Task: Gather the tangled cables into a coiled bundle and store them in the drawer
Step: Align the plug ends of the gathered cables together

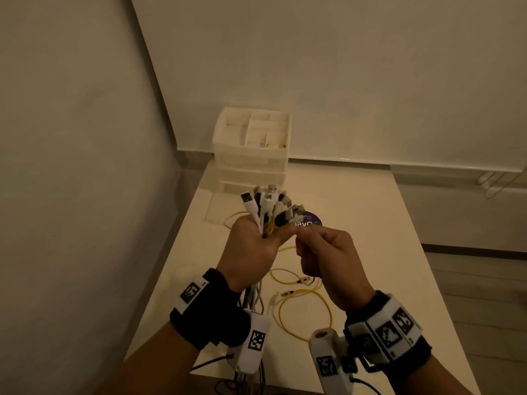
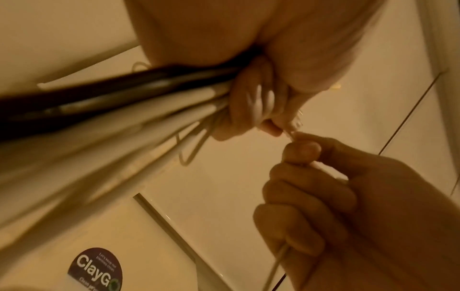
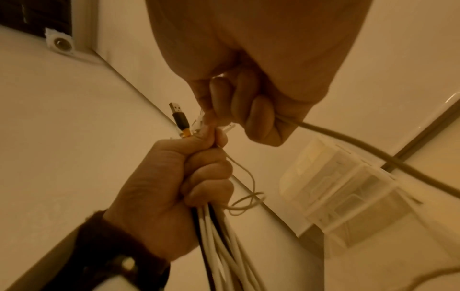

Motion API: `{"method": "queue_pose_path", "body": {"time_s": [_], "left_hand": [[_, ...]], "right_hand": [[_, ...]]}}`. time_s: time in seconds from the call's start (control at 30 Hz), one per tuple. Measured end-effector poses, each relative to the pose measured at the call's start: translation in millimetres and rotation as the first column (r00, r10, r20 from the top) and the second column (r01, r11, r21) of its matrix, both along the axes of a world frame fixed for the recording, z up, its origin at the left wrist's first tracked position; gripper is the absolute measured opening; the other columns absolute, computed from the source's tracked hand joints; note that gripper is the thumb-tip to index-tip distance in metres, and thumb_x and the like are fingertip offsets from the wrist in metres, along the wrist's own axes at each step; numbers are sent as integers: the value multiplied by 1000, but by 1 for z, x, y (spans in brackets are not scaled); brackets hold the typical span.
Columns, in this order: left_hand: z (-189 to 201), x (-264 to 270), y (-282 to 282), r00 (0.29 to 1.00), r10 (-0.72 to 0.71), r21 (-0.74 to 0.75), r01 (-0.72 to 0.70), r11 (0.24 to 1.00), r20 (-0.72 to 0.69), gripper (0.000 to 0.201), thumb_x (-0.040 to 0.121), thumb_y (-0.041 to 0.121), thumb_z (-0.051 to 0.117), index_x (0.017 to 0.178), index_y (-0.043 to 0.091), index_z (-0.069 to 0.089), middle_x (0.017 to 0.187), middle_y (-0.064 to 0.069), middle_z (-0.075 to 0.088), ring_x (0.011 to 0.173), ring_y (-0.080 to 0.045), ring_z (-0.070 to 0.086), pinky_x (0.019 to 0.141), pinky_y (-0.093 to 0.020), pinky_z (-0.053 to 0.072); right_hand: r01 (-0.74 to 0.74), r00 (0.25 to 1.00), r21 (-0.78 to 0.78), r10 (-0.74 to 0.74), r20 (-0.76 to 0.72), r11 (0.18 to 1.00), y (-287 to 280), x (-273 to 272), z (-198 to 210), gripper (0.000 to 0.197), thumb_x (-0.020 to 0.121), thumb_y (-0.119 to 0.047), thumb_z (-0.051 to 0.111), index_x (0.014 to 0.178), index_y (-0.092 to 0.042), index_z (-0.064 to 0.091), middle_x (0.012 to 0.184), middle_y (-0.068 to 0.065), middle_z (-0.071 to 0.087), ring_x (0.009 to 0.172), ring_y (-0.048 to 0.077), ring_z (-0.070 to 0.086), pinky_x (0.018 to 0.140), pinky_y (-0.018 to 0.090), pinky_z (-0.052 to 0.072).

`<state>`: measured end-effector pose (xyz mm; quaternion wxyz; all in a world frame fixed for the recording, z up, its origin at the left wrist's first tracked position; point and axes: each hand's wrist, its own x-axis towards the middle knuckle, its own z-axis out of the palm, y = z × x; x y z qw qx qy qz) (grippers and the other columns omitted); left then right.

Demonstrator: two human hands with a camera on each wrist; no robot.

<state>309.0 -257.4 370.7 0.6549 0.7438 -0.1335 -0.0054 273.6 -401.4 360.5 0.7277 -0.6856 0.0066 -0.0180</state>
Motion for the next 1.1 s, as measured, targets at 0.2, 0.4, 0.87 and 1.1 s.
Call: {"method": "queue_pose_path", "body": {"time_s": [0.2, 0.4, 0.87, 1.1], "left_hand": [[-6, 12, 19, 978, 206, -49, -207, 977, -28, 22, 86, 19, 70, 66, 24, 61, 44, 15, 53, 40, -2, 47, 52, -25, 37], [-3, 40, 56, 940, 319, -270, -341, 900, -125, 34, 89, 20, 67, 66, 15, 43, 39, 12, 31, 29, -7, 22, 41, -16, 27], [6, 12, 65, 920, 391, -146, -382, 913, 38, 23, 78, 34, 78, 67, 17, 66, 45, 5, 47, 38, -16, 41, 44, -31, 36], [6, -21, 27, 975, 179, -27, -177, 984, 132, 17, 80, 13, 76, 77, 26, 65, 54, 24, 62, 54, 8, 59, 56, -6, 42]], "right_hand": [[-98, 995, -14, 98, 14, 995, 2, -18, -26, 28, 94, -24, 50, 79, -5, 65, 55, 6, 37, 50, 14, 30, 49, 24, 28], [-72, 995, -94, 65, -79, 993, -12, -48, -74, 30, 98, -20, 51, 78, -4, 67, 56, 6, 45, 53, 16, 37, 53, 27, 34], [151, 987, -168, -157, -24, 974, 6, -44, -79, 31, 93, -1, 53, 66, -8, 65, 53, -4, 49, 52, 11, 41, 54, 23, 37], [81, 987, -232, -46, 154, 969, 17, -11, -16, 26, 80, -14, 53, 55, -16, 59, 53, -6, 49, 53, 10, 40, 56, 27, 34]]}}
